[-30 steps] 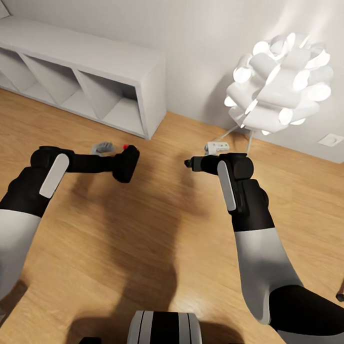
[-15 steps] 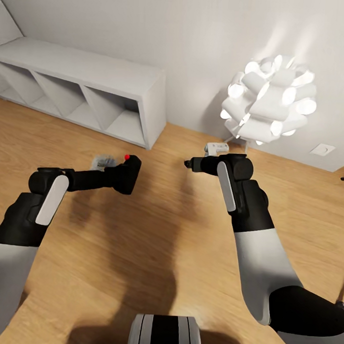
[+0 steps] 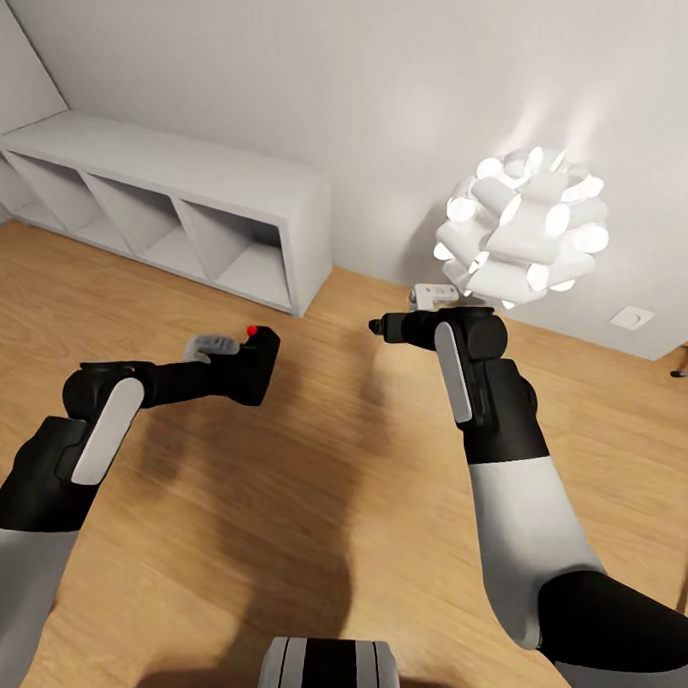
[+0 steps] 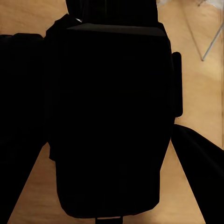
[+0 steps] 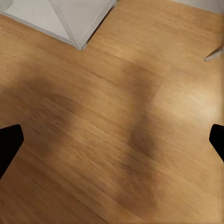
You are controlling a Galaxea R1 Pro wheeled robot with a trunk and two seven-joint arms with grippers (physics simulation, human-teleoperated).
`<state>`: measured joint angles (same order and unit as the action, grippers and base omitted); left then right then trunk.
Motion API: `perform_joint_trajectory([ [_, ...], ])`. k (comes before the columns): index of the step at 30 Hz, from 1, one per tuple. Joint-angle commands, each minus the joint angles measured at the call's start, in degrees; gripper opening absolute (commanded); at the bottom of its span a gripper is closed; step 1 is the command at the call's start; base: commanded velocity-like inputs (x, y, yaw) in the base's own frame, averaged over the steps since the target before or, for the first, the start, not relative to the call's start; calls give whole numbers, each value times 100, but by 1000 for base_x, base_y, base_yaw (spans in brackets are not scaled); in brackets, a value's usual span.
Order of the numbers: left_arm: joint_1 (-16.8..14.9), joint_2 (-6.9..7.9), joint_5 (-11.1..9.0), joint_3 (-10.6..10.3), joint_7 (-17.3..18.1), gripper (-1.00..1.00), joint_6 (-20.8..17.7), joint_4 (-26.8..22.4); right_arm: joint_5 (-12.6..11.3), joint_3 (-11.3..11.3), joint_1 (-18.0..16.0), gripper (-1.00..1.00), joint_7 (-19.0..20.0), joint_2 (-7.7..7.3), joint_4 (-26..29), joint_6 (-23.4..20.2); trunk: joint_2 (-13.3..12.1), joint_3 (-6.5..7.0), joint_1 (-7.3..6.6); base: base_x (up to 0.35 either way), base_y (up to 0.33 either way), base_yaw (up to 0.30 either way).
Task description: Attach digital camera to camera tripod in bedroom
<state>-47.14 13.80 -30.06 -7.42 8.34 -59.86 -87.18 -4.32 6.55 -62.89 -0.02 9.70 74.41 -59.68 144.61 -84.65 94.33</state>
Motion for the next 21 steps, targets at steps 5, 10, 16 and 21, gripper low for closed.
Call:
perform_joint_trajectory([
  [5,-3,3,52,-2,58,-100,-14,-3,-21,-2,-3,100,-6,1,4,-22,-6,108,-13,0,0,0],
  [10,-3,3,52,-2,58,-100,-14,-3,-21,-2,-3,100,-6,1,4,-22,-12,218,-26,0,0,0],
  [16,826,2,-629,585,-147,-100,-14,-329,-51,37,353,100,-6,0,272,-32,-20,351,-42,0,0,0],
  [21,1181,8,-836,792,-204,-100,-14,-414,-64,99,560,100,-6,15,468,-32,-27,462,-55,0,0,0],
])
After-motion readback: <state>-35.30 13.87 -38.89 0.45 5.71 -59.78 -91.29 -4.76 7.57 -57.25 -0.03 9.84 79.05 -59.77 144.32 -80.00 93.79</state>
